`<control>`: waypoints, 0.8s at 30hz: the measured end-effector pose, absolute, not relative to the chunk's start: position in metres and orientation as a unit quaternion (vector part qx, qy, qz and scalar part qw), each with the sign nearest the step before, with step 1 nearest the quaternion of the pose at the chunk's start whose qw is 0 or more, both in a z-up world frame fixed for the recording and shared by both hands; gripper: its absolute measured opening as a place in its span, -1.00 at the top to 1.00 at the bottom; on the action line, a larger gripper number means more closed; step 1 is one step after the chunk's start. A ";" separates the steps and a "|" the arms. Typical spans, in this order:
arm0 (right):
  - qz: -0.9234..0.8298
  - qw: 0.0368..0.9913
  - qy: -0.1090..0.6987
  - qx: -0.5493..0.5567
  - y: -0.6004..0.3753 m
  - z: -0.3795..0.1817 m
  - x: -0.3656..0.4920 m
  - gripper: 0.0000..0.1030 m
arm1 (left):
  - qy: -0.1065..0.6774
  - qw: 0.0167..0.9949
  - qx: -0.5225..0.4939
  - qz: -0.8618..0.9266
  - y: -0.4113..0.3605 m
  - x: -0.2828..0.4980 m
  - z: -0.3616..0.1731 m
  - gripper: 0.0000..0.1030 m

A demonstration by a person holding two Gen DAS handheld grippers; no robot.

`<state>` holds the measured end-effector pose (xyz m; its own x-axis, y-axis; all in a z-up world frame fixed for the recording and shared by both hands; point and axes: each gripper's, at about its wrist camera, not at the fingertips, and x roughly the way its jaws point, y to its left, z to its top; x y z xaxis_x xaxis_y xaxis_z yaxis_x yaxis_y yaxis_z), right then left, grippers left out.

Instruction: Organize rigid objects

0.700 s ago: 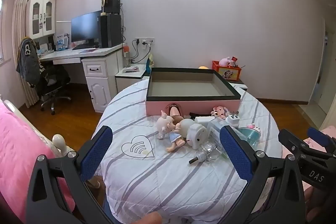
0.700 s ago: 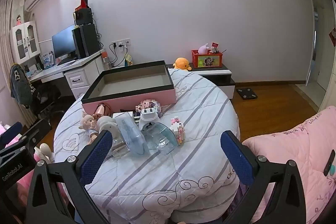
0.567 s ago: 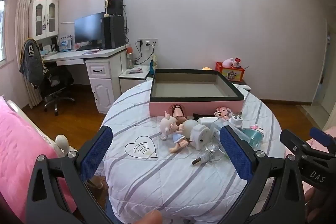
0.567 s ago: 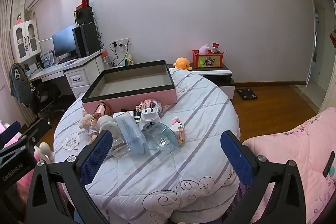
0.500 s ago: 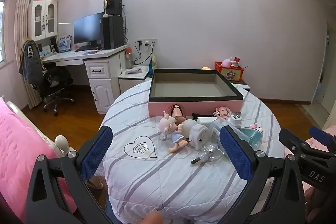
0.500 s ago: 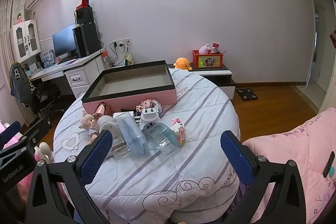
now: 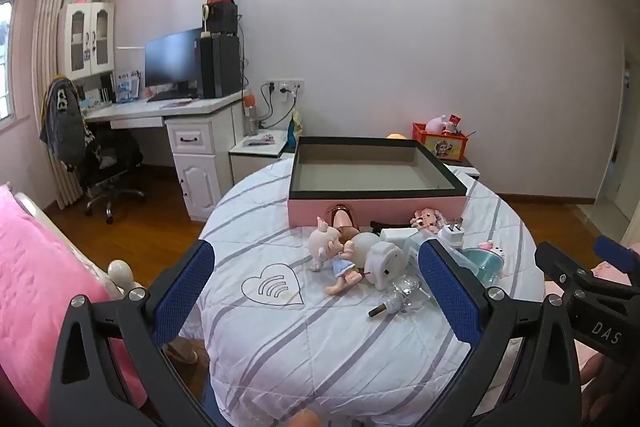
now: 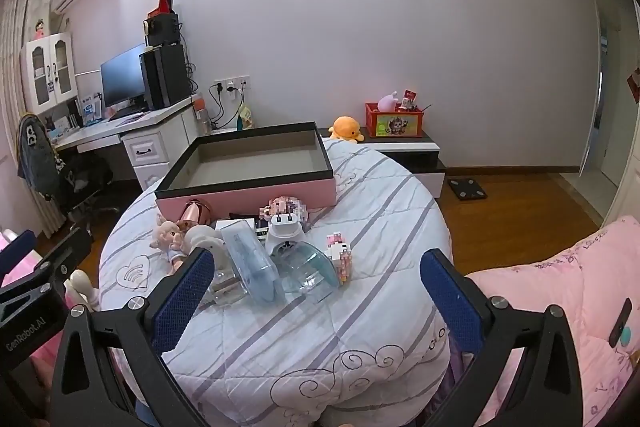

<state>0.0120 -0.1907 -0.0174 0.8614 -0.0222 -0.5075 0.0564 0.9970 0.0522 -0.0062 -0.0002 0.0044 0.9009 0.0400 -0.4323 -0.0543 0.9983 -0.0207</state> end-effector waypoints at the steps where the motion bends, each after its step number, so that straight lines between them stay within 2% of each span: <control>1: -0.020 0.964 0.262 0.032 -0.190 -0.017 0.012 -1.00 | 0.217 0.976 -0.015 0.019 -0.001 -0.008 0.005 -1.00; 24: -0.007 0.963 0.269 0.005 -0.182 -0.012 0.027 -1.00 | 0.199 0.980 -0.006 0.027 0.007 -0.001 0.002 -1.00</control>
